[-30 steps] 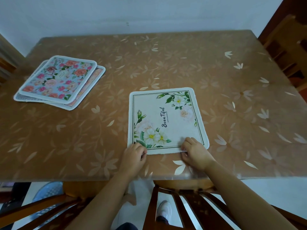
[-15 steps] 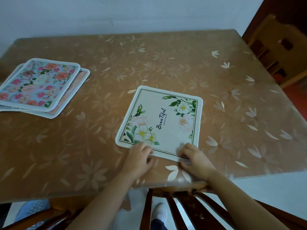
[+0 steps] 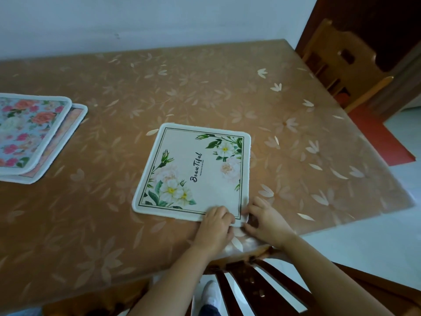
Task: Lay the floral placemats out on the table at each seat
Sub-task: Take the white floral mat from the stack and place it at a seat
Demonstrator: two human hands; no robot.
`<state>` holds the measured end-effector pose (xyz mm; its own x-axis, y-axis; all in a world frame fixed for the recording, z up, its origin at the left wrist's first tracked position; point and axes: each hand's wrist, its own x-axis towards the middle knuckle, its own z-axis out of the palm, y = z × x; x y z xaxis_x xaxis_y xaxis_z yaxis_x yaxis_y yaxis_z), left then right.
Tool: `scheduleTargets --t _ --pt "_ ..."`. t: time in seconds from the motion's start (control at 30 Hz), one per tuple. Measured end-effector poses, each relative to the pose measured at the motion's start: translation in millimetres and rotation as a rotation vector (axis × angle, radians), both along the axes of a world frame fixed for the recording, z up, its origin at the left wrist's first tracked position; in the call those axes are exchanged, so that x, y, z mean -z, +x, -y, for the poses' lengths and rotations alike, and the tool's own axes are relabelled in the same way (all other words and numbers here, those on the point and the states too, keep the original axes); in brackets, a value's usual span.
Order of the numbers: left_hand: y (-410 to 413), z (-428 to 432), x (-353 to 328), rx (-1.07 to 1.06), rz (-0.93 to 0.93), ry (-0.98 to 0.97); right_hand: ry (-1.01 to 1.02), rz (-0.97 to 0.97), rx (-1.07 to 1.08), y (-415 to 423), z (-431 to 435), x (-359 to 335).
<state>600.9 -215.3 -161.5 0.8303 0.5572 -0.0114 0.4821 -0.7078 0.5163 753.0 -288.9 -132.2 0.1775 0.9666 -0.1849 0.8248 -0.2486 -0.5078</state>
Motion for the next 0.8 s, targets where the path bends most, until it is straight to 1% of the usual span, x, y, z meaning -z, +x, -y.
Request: scheduleTargets --t 0.07,0.13,0.2,0.27,0.33,0.5,0.57,0.7,0.8 --pt "0.6 -3.6 -0.5 0.054 -0.031 0.022 -0.004 0.01 0.0 0.7 -0.1 0.0" --pt "4.1 -5.3 -2.4 0.098 -0.113 0.052 0.005 0.008 0.006 0.3 -0.9 0.3" --pt "7.8 -5.7 -5.1 0.108 -0.179 0.063 0.018 0.003 0.021 -0.1 -2.1 1.0" --pt "6.9 -5.6 -7.6 0.101 -0.196 0.055 0.025 0.006 0.023 -0.6 -3.8 1.6" --pt "-3.1 -6.6 -8.8 0.085 -0.176 0.031 0.025 0.026 -0.007 -0.8 -5.4 2.2" --pt "-53.4 -17.1 -12.9 0.029 -0.112 -0.026 0.001 0.113 -0.169 -10.8 -13.2 1.8" --pt "-79.9 -22.7 -13.1 -0.046 -0.048 -0.017 0.02 0.096 -0.172 -19.7 -20.3 2.5" --pt "-128.5 -31.0 -13.6 -0.196 -0.019 -0.024 0.069 0.036 -0.172 -39.5 -38.5 4.5" --pt "-134.9 -30.6 -18.2 -0.272 0.004 -0.032 0.082 0.058 -0.242 -51.5 -51.1 5.7"
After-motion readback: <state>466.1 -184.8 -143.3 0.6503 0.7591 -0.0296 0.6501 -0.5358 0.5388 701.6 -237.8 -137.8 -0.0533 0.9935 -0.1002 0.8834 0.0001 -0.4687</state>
